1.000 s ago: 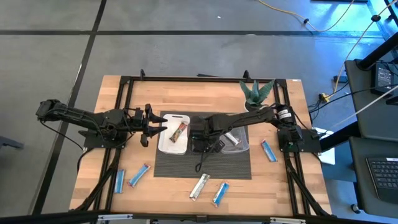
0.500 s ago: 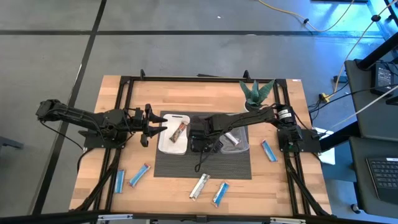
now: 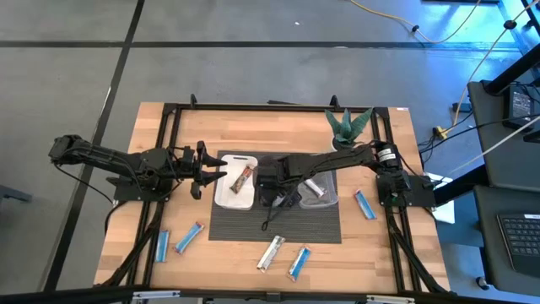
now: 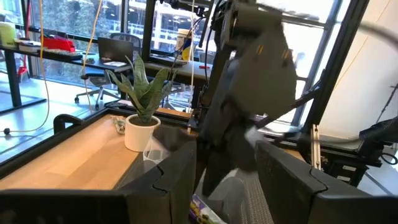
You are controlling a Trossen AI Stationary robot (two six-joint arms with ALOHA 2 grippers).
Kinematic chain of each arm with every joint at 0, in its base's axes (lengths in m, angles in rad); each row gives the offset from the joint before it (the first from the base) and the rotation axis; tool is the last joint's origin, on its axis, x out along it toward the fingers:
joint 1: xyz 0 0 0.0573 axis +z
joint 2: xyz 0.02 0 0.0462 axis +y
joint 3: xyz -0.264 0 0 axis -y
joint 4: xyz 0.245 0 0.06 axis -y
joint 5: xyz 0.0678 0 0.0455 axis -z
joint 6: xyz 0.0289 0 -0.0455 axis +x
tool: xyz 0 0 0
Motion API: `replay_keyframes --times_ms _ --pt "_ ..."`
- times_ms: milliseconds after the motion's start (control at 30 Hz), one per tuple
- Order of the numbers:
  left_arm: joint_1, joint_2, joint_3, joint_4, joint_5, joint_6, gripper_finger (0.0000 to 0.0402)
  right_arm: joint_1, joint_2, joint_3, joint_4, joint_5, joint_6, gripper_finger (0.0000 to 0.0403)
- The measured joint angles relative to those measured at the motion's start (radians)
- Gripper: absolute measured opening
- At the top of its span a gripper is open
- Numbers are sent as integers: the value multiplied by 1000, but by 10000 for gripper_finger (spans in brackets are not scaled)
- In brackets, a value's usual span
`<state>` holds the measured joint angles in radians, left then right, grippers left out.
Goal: Pick and place Granola Bars by type
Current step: Put the red granola bar into the white bin
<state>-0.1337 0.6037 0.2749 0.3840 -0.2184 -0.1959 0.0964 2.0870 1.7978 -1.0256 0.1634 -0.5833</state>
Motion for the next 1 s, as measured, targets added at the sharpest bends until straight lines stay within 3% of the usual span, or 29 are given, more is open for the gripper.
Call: replay_keyframes --times_ms 67,233,300,567,1000 --pt "0 0 0 0 0 0 158 1 -18 40 -81 -24 87 151" --pt "0 1 0 -23 7 -2 161 -4 -119 71 -220 -230 324 150" --pt "0 1 0 -35 7 -3 161 -4 -166 57 -229 -246 451 150" --pt "-2 1 0 -47 10 -3 161 48 -321 -54 -390 17 930 149" --pt "-2 1 0 -44 10 -16 158 238 -605 -554 -432 51 1475 149"
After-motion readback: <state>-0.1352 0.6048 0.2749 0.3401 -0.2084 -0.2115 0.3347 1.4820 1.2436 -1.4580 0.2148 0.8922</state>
